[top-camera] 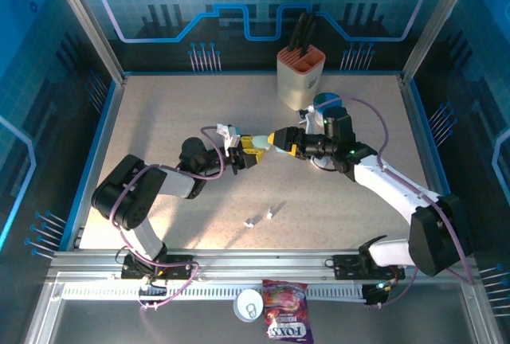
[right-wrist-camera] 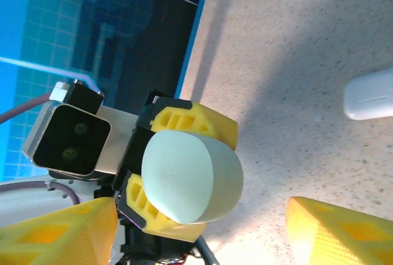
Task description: Insert wireless bluetooth earbuds into charging case
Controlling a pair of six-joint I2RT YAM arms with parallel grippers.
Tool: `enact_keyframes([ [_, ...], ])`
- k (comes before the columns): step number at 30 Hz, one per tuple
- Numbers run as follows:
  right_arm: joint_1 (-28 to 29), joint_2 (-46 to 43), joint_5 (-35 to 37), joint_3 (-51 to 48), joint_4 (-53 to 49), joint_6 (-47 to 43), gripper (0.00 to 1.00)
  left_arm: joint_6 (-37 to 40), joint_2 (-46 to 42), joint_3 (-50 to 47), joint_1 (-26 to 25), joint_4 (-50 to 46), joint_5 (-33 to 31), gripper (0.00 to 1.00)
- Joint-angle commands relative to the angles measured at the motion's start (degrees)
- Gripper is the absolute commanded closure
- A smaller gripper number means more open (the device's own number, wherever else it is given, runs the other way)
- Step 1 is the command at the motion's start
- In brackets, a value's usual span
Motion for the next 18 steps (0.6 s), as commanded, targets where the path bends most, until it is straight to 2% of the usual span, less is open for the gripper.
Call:
enact_keyframes([
  [1,0.88,2.60,-6.22,-1.36,12.51,7.53,0.27,0.30,-1.48,1.39,0.21,1.96,0.29,0.71],
  [8,2.96,5.72,-6.78,0.46,16.20,8.70,0.32,0.48,-2.53,0.28,0.20,1.94,0.25,0.71],
  [14,2.58,6.78,-6.23,0.16,17.32,11.14,0.59,1.15,-2.86,-0.51,0.27,1.96,0.67,0.71],
  [18,2.59,7.28,-5.44,-0.41,18.51,11.45,0.71,1.52,-3.07,-0.69,0.26,1.99,1.18,0.70],
])
